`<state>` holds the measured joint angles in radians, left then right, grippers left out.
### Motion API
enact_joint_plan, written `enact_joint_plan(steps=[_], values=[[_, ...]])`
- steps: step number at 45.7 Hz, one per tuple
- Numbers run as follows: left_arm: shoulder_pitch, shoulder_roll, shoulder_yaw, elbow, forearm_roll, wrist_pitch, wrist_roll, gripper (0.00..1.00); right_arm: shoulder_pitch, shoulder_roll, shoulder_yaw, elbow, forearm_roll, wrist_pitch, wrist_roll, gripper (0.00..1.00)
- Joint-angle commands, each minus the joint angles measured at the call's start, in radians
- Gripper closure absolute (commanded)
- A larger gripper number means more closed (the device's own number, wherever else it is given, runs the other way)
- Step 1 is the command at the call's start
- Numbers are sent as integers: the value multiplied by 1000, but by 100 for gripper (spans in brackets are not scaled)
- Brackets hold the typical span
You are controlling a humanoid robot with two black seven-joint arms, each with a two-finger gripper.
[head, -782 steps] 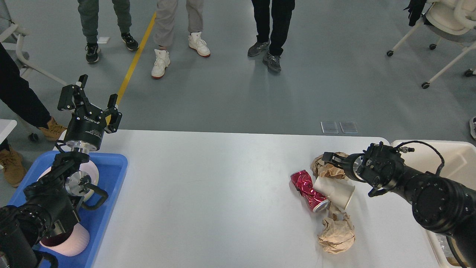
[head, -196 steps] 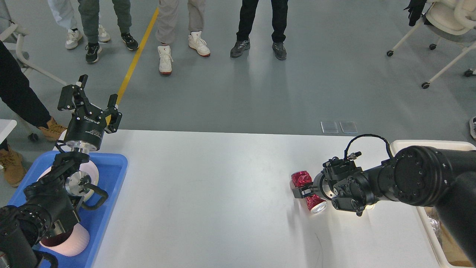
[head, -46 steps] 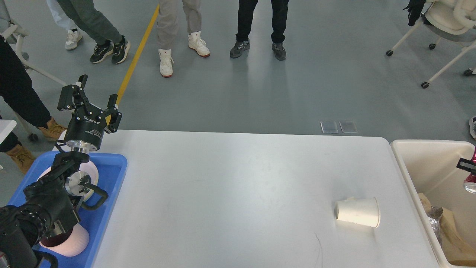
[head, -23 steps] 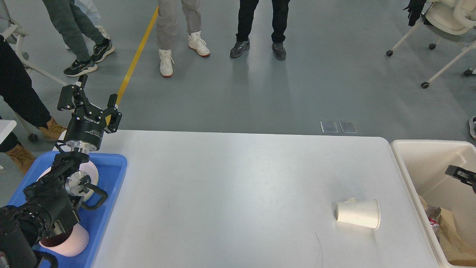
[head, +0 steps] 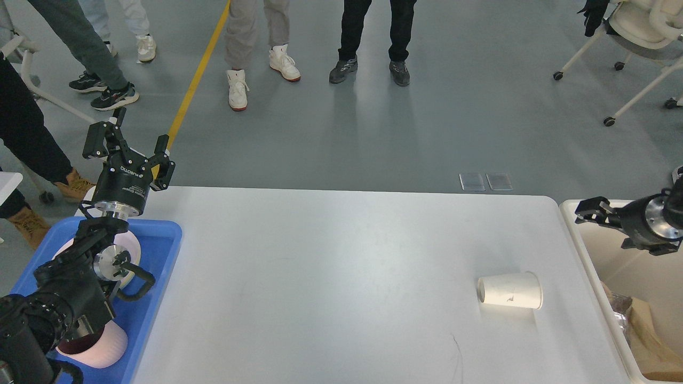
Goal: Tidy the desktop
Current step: 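Bring the right gripper back over the white paper cup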
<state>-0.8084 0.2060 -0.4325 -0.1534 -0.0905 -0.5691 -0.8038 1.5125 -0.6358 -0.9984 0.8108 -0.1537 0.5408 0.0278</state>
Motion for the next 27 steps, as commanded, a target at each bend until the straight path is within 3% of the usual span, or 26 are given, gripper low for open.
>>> enact_joint_plan(steps=[1, 16, 27], values=[[0, 0, 0, 0, 0, 0, 0, 4, 178, 7, -46, 71, 0, 157, 0, 0], [0, 0, 0, 0, 0, 0, 0, 4, 524, 68, -147, 195, 0, 252, -2, 0], [0, 0, 0, 0, 0, 1, 0, 4, 597, 126, -158, 199, 0, 288, -2, 0]])
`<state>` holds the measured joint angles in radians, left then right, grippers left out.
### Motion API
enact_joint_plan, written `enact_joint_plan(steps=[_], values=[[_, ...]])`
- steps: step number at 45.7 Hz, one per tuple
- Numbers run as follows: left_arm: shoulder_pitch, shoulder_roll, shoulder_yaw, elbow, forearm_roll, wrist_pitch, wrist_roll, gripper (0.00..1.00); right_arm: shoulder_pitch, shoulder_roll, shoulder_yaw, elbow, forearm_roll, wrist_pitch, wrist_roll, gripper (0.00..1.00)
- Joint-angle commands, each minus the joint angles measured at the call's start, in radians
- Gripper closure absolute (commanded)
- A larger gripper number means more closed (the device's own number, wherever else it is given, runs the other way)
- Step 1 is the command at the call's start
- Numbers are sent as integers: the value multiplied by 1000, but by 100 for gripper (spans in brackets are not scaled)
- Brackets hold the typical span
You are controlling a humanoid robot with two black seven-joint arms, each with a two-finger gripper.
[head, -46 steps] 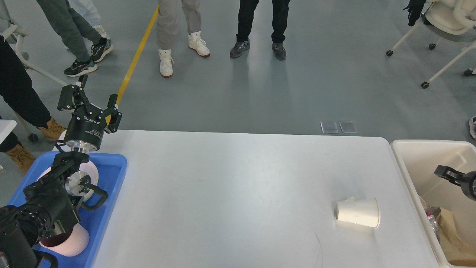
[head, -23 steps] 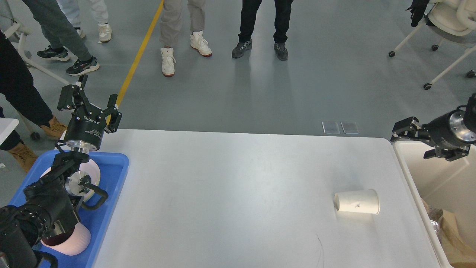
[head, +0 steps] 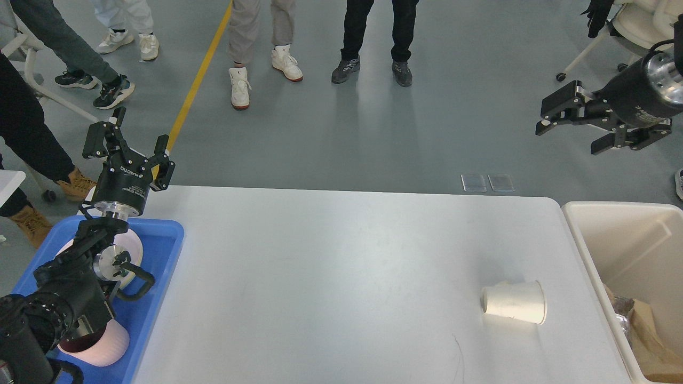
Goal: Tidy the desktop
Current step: 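Bring the right gripper back over the white paper cup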
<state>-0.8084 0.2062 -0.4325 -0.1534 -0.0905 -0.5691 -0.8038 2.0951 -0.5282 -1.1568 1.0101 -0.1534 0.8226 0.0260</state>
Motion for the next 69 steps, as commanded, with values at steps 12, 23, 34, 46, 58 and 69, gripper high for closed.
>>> enact_joint_plan(steps=[12, 23, 34, 46, 58, 69], values=[[0, -1, -2, 0, 0, 0, 0, 4, -111, 25, 40, -100, 21, -69, -1, 0], [0, 1, -2, 0, 0, 0, 0, 4, -404, 79, 5, -225, 343, -177, -32, 0], [0, 1, 0, 0, 0, 0, 0, 4, -474, 83, -61, -209, 555, -177, -70, 2], [0, 1, -2, 0, 0, 0, 0, 4, -544, 91, -38, -88, 612, -188, -77, 3], [0, -1, 0, 0, 0, 0, 0, 4, -566, 79, 23, 25, 600, -120, -77, 1], [0, -1, 0, 0, 0, 0, 0, 4, -668, 17, 132, -18, 566, -131, -78, 1]])
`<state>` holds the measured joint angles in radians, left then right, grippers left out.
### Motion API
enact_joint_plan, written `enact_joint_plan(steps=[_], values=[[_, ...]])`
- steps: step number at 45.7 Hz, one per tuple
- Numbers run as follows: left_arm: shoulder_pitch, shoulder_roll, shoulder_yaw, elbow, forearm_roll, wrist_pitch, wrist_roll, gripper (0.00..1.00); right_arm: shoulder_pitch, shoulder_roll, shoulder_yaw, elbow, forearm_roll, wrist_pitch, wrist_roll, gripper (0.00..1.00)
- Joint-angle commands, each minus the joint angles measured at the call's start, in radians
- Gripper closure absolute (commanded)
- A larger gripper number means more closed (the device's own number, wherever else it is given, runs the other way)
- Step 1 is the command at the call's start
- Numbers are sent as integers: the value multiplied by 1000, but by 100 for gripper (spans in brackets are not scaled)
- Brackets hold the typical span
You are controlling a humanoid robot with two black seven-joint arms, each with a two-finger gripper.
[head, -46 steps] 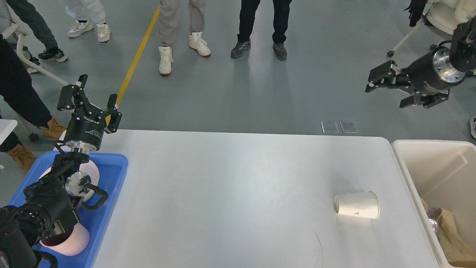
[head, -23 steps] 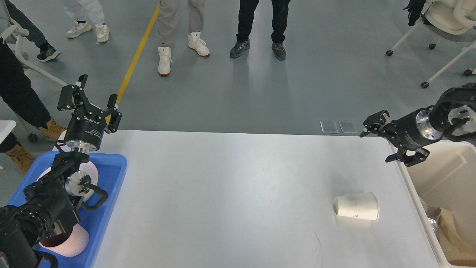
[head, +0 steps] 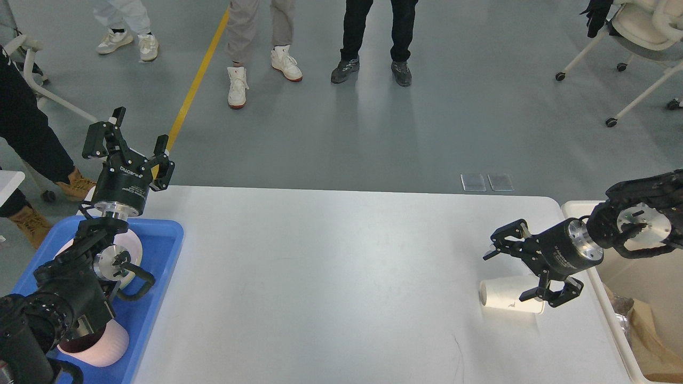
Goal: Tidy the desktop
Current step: 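Bring the right gripper back over the white paper cup, then lower the right gripper onto the white paper cup and grasp it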
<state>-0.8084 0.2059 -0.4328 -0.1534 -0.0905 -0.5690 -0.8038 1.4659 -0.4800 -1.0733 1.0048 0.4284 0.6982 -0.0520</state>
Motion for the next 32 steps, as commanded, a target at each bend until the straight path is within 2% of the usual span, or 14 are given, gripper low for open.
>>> enact_joint_plan(steps=[1, 7, 18, 32], values=[[0, 0, 0, 0, 0, 0, 0, 4, -45, -34, 55, -12, -19, -8, 0, 1], [0, 0, -1, 0, 0, 0, 0, 4, -78, -37, 92, -12, -5, -66, 1, 9], [0, 0, -1, 0, 0, 0, 0, 4, -213, -40, 190, -40, -2, -210, 0, 11], [0, 0, 0, 0, 0, 0, 0, 4, -242, -38, 197, -64, 0, -238, -2, 14]])
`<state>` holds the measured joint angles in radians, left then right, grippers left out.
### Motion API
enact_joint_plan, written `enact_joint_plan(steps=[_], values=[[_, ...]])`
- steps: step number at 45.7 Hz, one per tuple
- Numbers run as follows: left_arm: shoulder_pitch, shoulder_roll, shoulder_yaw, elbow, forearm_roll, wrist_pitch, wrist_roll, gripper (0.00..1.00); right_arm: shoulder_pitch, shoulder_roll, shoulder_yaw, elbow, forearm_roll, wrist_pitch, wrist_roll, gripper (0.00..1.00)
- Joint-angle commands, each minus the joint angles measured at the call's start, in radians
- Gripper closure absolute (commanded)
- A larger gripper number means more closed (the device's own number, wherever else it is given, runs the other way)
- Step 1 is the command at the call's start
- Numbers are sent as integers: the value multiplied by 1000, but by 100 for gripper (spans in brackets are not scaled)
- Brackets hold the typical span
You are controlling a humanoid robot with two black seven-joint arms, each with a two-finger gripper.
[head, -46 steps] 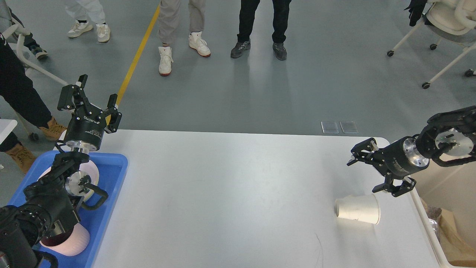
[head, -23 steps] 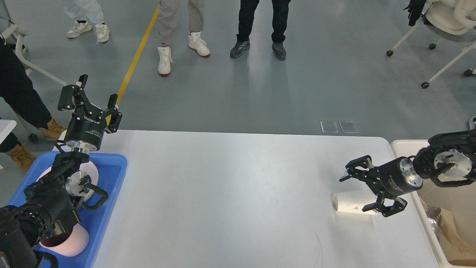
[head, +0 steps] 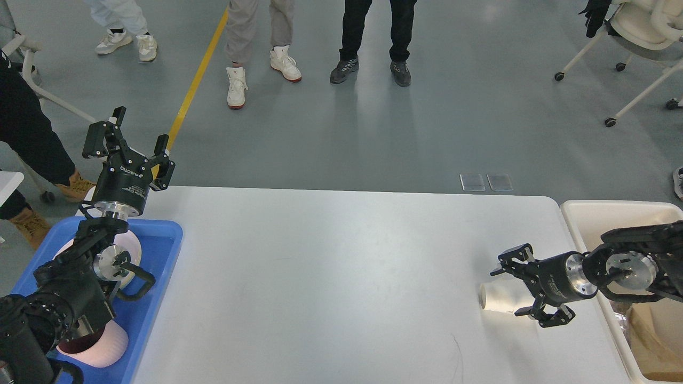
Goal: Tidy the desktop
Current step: 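Lower the right gripper onto the white paper cup and grasp it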
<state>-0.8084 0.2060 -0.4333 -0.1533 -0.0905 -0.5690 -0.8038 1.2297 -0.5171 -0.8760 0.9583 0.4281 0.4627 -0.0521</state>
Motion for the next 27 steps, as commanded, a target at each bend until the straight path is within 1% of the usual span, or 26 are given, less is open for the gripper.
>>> enact_joint_plan(steps=[1, 12, 18, 27], values=[[0, 0, 1, 0, 0, 0, 0, 4, -9, -1, 0, -24, 1, -3, 0, 14], [0, 0, -1, 0, 0, 0, 0, 4, -56, 6, 20, -92, 27, -21, -2, 13], [0, 0, 1, 0, 0, 0, 0, 4, -113, 11, 75, -119, 27, -26, -2, 12], [0, 1, 1, 0, 0, 0, 0, 4, -142, 34, 81, -174, 27, -38, -2, 12]])
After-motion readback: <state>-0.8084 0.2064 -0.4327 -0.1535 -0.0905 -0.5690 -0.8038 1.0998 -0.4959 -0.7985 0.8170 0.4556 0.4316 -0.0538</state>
